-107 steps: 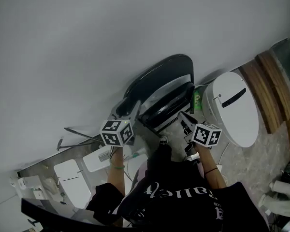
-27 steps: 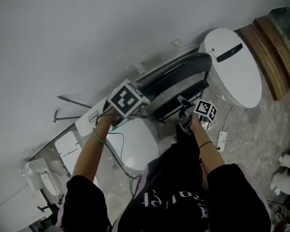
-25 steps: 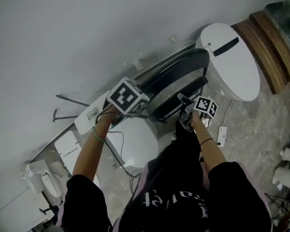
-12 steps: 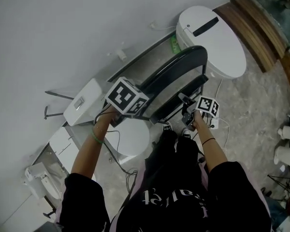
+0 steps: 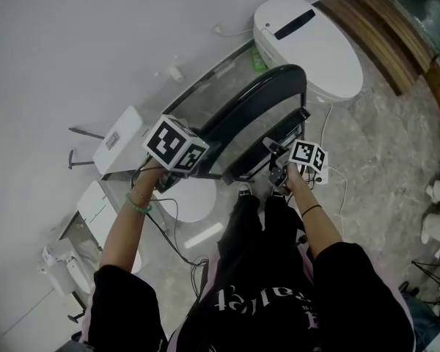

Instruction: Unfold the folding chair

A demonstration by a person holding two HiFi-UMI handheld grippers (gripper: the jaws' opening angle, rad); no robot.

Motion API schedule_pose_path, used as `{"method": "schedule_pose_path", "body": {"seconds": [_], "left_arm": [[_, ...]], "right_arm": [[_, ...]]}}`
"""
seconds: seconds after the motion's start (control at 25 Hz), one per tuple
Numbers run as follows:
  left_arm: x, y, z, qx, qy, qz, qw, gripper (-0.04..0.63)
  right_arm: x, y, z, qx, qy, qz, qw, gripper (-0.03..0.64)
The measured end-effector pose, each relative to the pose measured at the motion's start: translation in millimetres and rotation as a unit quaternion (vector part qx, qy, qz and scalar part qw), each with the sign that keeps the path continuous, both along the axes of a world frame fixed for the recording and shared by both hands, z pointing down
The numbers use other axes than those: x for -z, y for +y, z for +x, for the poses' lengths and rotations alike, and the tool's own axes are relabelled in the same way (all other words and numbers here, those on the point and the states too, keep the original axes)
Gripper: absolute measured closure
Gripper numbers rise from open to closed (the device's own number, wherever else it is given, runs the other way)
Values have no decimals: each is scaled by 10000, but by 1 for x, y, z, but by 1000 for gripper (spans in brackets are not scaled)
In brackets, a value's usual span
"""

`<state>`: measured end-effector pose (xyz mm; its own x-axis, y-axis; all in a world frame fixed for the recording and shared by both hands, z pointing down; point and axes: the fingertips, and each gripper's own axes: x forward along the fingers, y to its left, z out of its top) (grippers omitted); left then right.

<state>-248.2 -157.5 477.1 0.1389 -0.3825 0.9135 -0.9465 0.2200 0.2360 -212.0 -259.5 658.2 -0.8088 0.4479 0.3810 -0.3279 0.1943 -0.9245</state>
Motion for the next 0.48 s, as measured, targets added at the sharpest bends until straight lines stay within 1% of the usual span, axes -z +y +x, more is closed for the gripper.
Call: {"method": "schedule_pose_path", "body": {"seconds": [0.12,0.24,0.36,0.48], "left_arm": [[-1,12,19,83,70,-82,9999,537],[0,25,31,110,55,-106,9999,538],[1,42,44,12,14,-132,9999,538],[-1,59,52,-128,67,-133,9998,537]], "right_arm": [[-1,10,16,91,-2,-23,10000,546],[1,22,25,174,-5,-27,9998,546],[-1,38,35,172,27,-21,9998,546],[-2,55,45,70,66,2,10000,546]]}}
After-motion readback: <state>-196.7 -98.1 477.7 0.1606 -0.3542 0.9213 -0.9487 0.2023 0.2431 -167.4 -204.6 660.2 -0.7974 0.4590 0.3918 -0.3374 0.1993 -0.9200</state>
